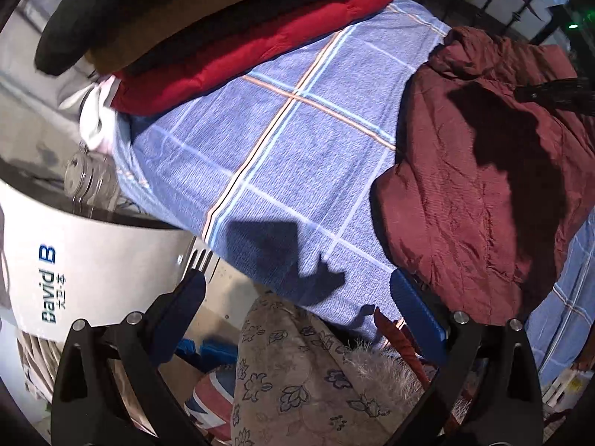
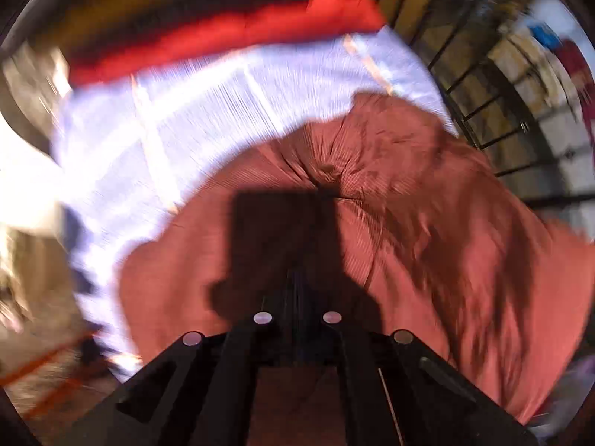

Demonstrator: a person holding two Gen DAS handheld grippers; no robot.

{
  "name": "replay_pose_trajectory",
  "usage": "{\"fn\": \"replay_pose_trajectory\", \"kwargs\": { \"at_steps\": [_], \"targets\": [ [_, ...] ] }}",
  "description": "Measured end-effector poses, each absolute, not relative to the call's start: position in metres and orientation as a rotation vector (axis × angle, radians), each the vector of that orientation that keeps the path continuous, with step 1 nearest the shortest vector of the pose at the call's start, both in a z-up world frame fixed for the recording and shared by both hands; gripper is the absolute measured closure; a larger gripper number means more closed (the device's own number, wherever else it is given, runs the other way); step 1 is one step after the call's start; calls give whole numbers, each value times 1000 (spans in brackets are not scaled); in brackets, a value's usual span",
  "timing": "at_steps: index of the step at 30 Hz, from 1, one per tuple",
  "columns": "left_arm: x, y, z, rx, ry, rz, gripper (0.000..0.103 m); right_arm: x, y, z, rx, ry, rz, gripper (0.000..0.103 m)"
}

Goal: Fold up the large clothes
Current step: 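Grasp the maroon jacket with the right gripper and lift it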

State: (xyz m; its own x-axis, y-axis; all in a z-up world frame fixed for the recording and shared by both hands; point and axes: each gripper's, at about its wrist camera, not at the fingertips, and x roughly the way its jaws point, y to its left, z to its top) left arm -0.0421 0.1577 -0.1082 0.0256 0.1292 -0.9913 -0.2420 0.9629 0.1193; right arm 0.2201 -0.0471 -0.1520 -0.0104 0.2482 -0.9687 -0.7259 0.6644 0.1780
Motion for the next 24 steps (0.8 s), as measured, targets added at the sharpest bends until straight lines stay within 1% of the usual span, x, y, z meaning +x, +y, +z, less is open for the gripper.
{"fn": "replay_pose_trajectory", "kwargs": {
  "at_steps": [2, 3, 4, 5, 6, 7, 10, 11, 12, 14, 15, 16, 17, 18, 19, 20, 22, 24],
  "targets": [
    [-26, 142, -106, -62, 1504, 215, 5, 205, -80, -104, -359, 1310, 805, 102],
    [-20, 133, -106, -49, 1503, 181, 5, 199, -93, -90, -392, 1287, 789, 100],
    [-13, 124, -107, -38, 1505, 145, 5, 197, -97, -84, -425, 1274, 779, 77],
    [-4, 114, -106, -27, 1508, 98, 5, 194, -103, -79, -466, 1254, 759, 48],
    [2, 105, -104, -17, 1506, 62, 5, 201, -115, -78, -518, 1220, 697, 11],
    [9, 95, -99, -6, 1497, 26, 5, 210, -122, -78, -544, 1175, 628, 5],
    [17, 79, -83, 8, 1453, -19, 5, 254, -142, -86, -498, 1110, 483, 5],
    [16, 77, -78, 0, 1442, -24, 5, 271, -146, -97, -470, 1125, 432, 5],
    [12, 78, -74, -13, 1435, -23, 5, 288, -148, -109, -448, 1163, 390, 5],
    [1, 86, -71, -45, 1427, -7, 5, 326, -159, -150, -357, 1311, 333, 6],
    [-4, 92, -72, -52, 1433, 12, 5, 341, -164, -174, -280, 1396, 313, 9],
    [-12, 102, -74, -60, 1442, 41, 5, 344, -168, -185, -237, 1438, 301, 41],
    [-21, 114, -76, -74, 1453, 79, 5, 347, -171, -196, -172, 1472, 296, 64],
    [-28, 126, -79, -88, 1459, 117, 5, 347, -172, -200, -99, 1491, 307, 85],
    [-34, 139, -81, -103, 1460, 157, 5, 345, -175, -196, 5, 1498, 345, 89],
    [-38, 149, -83, -119, 1461, 191, 5, 342, -178, -185, 81, 1470, 380, 90],
    [-42, 163, -83, -151, 1455, 234, 5, 342, -201, -143, 273, 1379, 439, 94],
    [-39, 174, -81, -147, 1443, 250, 5, 337, -237, -89, 386, 1281, 448, 95]
  ]
}}
